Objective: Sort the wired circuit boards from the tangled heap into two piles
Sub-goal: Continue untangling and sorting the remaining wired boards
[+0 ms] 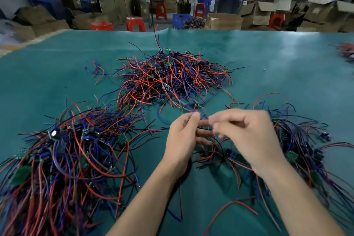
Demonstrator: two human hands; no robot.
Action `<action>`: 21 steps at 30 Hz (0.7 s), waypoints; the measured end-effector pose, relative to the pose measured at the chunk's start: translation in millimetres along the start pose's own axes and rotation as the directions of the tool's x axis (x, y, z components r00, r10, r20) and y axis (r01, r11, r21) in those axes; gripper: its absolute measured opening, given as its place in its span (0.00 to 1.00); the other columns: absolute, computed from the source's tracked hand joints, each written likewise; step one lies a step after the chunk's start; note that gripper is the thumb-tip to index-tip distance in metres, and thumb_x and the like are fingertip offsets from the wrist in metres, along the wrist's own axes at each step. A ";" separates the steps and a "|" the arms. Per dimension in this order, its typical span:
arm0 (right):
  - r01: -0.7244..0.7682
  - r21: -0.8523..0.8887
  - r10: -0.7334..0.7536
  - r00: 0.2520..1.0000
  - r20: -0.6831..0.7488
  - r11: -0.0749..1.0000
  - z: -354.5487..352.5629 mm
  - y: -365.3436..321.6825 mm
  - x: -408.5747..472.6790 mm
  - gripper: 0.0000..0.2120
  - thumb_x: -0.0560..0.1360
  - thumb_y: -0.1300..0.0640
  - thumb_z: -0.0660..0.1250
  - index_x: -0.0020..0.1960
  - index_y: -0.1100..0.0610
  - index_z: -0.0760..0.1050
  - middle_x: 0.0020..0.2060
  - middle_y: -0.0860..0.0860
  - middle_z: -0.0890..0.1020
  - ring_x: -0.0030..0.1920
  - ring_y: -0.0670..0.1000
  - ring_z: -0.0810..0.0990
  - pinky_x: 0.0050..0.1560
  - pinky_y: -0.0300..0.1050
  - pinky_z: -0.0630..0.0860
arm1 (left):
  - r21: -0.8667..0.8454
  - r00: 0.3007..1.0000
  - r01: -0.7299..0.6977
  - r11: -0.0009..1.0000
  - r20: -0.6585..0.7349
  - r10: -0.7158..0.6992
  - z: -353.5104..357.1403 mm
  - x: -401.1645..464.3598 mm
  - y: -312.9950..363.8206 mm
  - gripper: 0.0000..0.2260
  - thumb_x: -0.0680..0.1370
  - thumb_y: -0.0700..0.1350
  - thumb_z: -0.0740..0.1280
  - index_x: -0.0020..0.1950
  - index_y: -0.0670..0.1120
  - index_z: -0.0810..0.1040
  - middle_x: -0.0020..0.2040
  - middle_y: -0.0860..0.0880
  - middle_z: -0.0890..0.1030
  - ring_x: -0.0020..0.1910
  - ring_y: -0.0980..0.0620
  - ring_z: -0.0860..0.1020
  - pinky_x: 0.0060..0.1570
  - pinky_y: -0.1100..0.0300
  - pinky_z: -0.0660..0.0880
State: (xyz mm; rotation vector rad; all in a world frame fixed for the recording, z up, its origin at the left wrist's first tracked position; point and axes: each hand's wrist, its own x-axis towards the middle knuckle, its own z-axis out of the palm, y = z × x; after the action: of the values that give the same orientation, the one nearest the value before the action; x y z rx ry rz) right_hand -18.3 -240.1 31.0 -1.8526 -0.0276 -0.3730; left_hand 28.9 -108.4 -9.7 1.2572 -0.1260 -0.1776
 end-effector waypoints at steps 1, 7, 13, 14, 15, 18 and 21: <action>-0.015 0.044 0.012 0.997 0.071 0.999 4.0 0.2 -6.0 0.09 0.64 0.61 0.71 0.39 0.51 0.88 0.38 0.48 0.88 0.35 0.47 0.85 0.38 0.37 0.79 | 0.036 1.000 -0.008 0.999 -0.009 0.009 -1.0 0.1 -1.4 0.09 0.84 0.44 0.61 0.48 0.42 0.77 0.38 0.48 0.83 0.32 0.52 0.79 0.33 0.58 0.76; -0.054 0.060 0.033 0.949 0.313 0.997 5.5 3.4 -10.6 0.08 0.64 0.67 0.69 0.36 0.60 0.87 0.39 0.54 0.87 0.34 0.54 0.83 0.36 0.44 0.78 | 0.110 0.999 -0.031 0.993 -0.015 0.033 -3.9 -1.6 -0.9 0.09 0.83 0.42 0.61 0.46 0.42 0.78 0.34 0.48 0.82 0.29 0.53 0.76 0.32 0.61 0.73; -0.148 0.181 0.037 0.863 0.504 0.972 -7.7 -3.0 -9.3 0.10 0.62 0.68 0.65 0.32 0.60 0.85 0.37 0.67 0.84 0.30 0.56 0.81 0.31 0.45 0.75 | -0.023 0.997 0.028 0.999 -0.069 -0.029 -2.7 0.9 1.7 0.12 0.86 0.43 0.55 0.54 0.38 0.75 0.32 0.45 0.81 0.24 0.54 0.74 0.22 0.65 0.68; -0.172 0.165 0.052 0.828 0.559 0.971 -10.3 -3.6 -9.1 0.10 0.63 0.68 0.66 0.33 0.59 0.85 0.37 0.67 0.84 0.30 0.55 0.81 0.30 0.45 0.74 | -0.005 0.998 0.021 1.000 -0.065 -0.021 -3.0 0.6 1.6 0.12 0.85 0.42 0.55 0.54 0.37 0.75 0.32 0.46 0.80 0.25 0.54 0.74 0.22 0.66 0.68; -0.192 0.140 0.070 0.793 0.605 0.971 -12.3 -3.1 -9.3 0.10 0.64 0.67 0.66 0.34 0.59 0.85 0.38 0.66 0.85 0.28 0.54 0.80 0.30 0.43 0.72 | 0.013 0.998 0.015 1.000 -0.057 -0.014 -2.8 0.3 1.3 0.11 0.85 0.40 0.55 0.53 0.37 0.76 0.31 0.46 0.80 0.25 0.55 0.74 0.22 0.66 0.68; -0.206 0.086 0.119 0.806 0.580 0.975 -12.7 1.3 -8.4 0.07 0.68 0.63 0.68 0.37 0.60 0.85 0.38 0.59 0.87 0.22 0.47 0.71 0.26 0.37 0.64 | 0.026 0.999 0.020 0.999 -0.030 -0.019 -2.6 0.1 0.9 0.10 0.83 0.36 0.56 0.48 0.39 0.76 0.30 0.47 0.80 0.23 0.56 0.73 0.20 0.66 0.65; -0.145 0.081 0.125 0.970 0.210 0.986 -8.3 10.2 -2.6 0.06 0.72 0.60 0.70 0.37 0.59 0.83 0.30 0.49 0.84 0.20 0.45 0.67 0.25 0.34 0.63 | 0.049 1.000 0.011 0.999 -0.015 -0.010 -2.5 -0.8 0.3 0.10 0.82 0.35 0.58 0.45 0.41 0.76 0.30 0.47 0.80 0.23 0.56 0.72 0.19 0.67 0.63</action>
State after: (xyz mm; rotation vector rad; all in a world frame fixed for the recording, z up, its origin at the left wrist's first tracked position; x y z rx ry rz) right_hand -20.7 -250.6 23.0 -1.7796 -0.0582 -0.0833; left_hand 28.7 -105.9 -10.2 1.3082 -0.1116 -0.1753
